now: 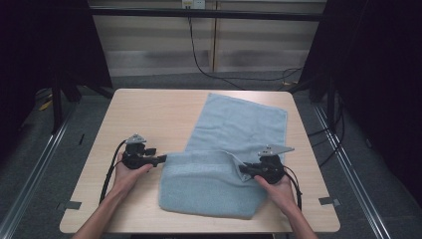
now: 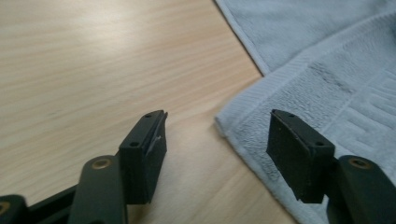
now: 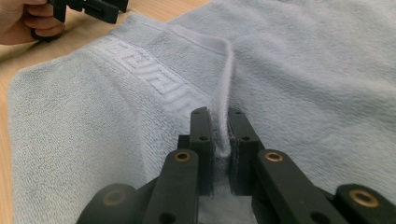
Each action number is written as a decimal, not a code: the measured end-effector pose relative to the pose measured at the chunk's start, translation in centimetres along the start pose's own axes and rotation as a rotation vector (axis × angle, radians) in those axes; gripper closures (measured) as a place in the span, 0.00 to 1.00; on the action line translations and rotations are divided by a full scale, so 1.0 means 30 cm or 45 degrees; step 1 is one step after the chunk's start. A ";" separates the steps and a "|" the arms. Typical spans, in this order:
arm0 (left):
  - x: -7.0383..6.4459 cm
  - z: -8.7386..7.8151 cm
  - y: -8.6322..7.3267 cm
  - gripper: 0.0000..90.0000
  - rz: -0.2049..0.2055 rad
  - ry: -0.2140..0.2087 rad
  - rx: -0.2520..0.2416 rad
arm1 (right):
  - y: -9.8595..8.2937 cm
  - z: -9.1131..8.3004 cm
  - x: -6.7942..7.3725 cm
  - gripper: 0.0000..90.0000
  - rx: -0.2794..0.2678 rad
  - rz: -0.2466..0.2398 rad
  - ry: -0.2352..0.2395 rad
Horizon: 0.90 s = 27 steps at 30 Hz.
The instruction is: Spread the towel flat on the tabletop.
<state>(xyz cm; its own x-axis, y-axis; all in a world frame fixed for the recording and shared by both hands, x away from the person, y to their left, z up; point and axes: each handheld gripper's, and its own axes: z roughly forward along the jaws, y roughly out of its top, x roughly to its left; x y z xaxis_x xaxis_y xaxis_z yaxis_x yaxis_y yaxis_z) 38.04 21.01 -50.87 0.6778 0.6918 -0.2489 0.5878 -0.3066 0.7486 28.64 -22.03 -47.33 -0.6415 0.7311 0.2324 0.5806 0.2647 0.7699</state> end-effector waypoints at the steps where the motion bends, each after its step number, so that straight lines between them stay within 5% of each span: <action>1: -0.006 0.007 0.005 0.39 0.016 -0.015 -0.024 | -0.001 -0.007 -0.009 0.93 0.002 -0.001 -0.012; 6: -0.060 0.054 0.017 0.42 0.102 -0.057 0.019 | -0.035 -0.028 -0.073 0.93 0.015 0.053 -0.067; 8: -0.074 0.059 0.019 0.56 0.146 -0.043 0.028 | -0.042 -0.026 -0.081 0.92 0.013 0.057 -0.069; 9: -0.104 0.064 0.017 0.65 0.243 -0.004 0.047 | -0.056 -0.019 -0.091 0.92 0.018 0.078 -0.072; 11: -0.114 0.063 0.013 0.85 0.237 -0.025 0.048 | -0.068 -0.008 -0.085 0.92 0.055 0.074 -0.085; 13: -0.120 0.051 0.005 0.92 0.256 -0.037 0.064 | -0.082 0.004 -0.083 0.92 0.080 0.075 -0.088; 21: -0.096 0.013 -0.009 0.94 0.236 -0.027 0.077 | -0.069 0.054 -0.109 0.93 0.066 0.091 -0.080; 27: -0.031 -0.034 -0.028 0.94 0.164 0.035 0.052 | 0.042 0.190 -0.153 0.93 0.065 0.080 -0.095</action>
<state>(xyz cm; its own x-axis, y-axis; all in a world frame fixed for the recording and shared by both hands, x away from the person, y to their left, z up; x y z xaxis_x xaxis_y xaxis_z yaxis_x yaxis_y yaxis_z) 36.47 21.28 -50.63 0.7365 0.6628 -0.1351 0.5148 -0.4196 0.7476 35.16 -21.47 -50.81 -0.5652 0.7914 0.2328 0.6442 0.2472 0.7238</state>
